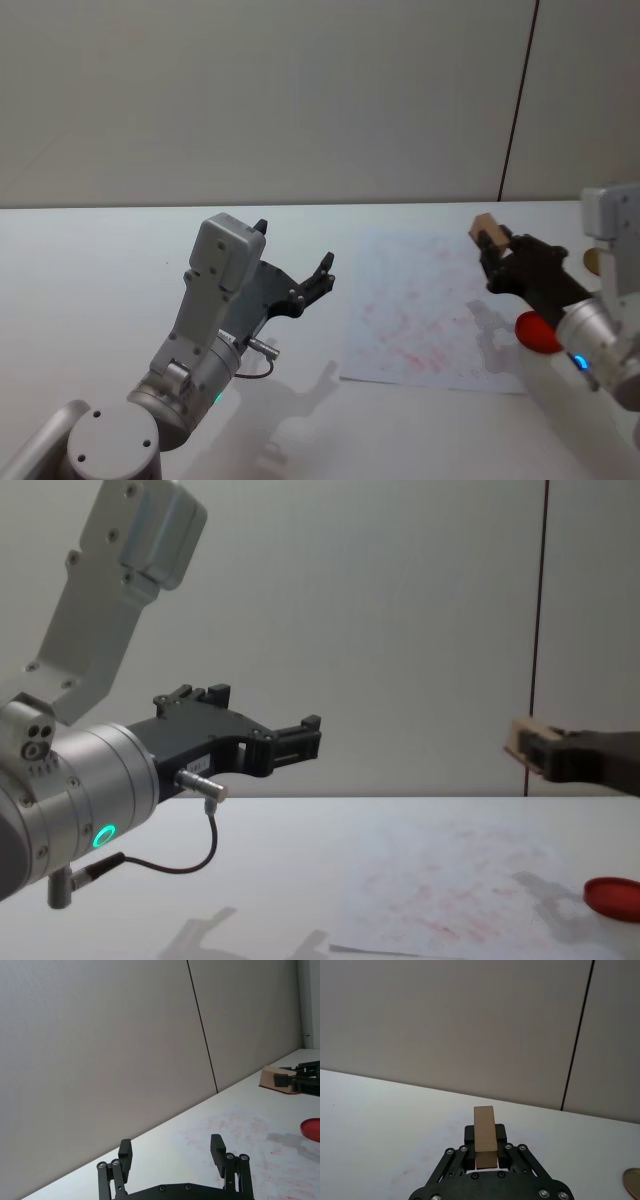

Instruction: Use the one hand to pick up the stamp and affix it onto the A4 paper.

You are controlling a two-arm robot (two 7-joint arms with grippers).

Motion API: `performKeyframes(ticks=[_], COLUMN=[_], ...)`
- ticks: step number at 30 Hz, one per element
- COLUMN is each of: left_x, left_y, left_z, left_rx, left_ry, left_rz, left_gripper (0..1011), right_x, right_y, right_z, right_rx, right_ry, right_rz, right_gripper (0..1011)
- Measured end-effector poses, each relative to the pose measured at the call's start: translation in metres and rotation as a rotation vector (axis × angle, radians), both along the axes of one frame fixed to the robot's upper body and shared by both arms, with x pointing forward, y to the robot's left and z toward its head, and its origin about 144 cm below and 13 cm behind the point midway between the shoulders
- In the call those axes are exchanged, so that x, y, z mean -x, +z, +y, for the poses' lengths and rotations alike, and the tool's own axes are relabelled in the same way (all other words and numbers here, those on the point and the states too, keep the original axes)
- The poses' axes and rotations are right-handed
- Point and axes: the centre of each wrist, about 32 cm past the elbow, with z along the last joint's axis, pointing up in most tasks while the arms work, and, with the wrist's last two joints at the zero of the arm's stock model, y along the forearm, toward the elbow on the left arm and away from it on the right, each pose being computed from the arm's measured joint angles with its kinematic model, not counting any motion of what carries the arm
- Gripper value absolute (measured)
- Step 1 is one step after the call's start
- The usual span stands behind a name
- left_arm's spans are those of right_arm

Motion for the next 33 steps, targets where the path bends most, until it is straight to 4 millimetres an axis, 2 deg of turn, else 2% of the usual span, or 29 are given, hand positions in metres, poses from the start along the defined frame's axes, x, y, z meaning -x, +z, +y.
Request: performKeyframes(ticks=[16,33], left_x=[0.0,0.0], left_y=[0.0,0.0], left_z=[0.0,0.0], left_rx=[0.0,0.0], left_ry=[0.0,0.0], left_rz=[0.0,0.0], left_gripper=[993,993], right_x=[0.016,0.021], right_y=[-0.006,-0.025], right_z=[-0.042,-0.056], right_rx=[0.042,0.06], right_ry=[-0.043,-0.051], right_rz=[0.074,0.17], right_gripper=[220,220])
